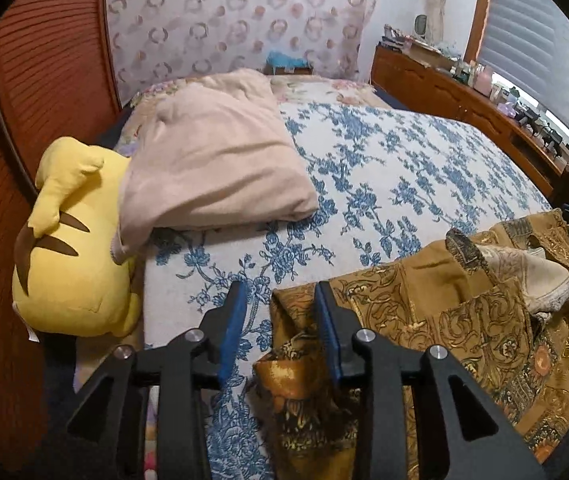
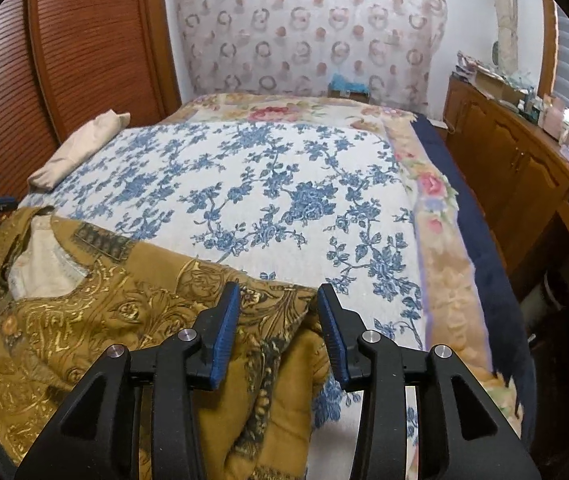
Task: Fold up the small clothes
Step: 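Grasp the gold shirt's hem with both grippers, then lift the gold shirt high off the bed with both grippers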
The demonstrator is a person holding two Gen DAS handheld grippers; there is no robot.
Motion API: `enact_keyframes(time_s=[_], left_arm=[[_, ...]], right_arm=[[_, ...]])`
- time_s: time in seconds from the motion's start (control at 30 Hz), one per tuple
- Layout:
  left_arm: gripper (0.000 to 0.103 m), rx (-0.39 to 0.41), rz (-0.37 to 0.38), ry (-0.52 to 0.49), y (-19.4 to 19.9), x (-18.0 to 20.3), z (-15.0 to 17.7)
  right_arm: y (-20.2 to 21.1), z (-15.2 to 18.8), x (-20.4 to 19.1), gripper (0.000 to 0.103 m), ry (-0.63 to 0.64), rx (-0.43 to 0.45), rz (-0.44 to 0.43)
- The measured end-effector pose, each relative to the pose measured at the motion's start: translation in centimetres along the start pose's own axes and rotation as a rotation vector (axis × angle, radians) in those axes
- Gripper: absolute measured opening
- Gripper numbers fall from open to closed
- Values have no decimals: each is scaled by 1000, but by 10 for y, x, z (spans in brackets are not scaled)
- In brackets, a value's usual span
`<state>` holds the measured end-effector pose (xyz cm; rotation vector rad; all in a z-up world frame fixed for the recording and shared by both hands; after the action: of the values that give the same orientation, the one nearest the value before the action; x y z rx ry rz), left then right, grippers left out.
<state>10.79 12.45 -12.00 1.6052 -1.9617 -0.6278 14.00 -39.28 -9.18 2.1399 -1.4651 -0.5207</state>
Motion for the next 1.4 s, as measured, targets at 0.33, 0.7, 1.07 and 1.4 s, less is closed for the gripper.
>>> enact_keyframes(time_s=[0.33, 0.7, 1.07, 1.4], left_arm=[[33, -38, 9, -1, -12, 5, 14], [33, -18, -1, 8, -12, 5, 14], [17, -12, 21, 7, -11, 10, 13], [0, 160, 55, 76, 31, 23, 2]], right_arm=[[-25, 24, 10, 49, -11, -101, 20], [-25, 26, 8, 54, -1, -86, 44], [-38, 19, 11, 50, 5, -108, 25], [-9, 14, -13, 5, 14, -37, -111]])
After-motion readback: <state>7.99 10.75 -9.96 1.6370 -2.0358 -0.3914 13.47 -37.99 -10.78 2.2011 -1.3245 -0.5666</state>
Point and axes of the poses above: each gripper's, at about its wrist camera, not at the fingertips, and y roughly against the way its jaws point, x to its right, z to its underside, the point moved 8 cm from there along -y, roughly the way its jaws point, and after that the axes turned 10 degrees about x, right-handed, at the moved point
